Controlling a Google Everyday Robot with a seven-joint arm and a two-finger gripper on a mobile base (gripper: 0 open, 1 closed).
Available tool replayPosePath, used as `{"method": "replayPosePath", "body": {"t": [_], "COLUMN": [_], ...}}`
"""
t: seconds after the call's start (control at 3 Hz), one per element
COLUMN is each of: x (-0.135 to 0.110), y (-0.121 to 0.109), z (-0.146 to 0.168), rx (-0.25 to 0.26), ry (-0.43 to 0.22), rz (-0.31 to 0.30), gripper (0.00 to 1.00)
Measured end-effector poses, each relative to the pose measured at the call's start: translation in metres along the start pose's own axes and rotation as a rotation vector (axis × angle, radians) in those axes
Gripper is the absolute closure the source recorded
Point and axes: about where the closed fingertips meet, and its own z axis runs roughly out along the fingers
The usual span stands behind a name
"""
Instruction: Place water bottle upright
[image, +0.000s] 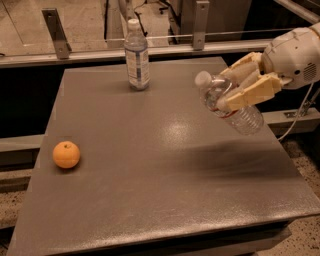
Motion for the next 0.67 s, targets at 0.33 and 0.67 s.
{"method": "replayPosePath", "body": {"t": [0.33,0.67], "x": [-0.0175,-0.0199], "y": [-0.0029,-0.0032], "z": [-0.0083,-0.0168], "rx": [0.009,0.009], "ry": [-0.215,-0.430], "rz": [0.061,0.105], "gripper": [1.00,1.00]}}
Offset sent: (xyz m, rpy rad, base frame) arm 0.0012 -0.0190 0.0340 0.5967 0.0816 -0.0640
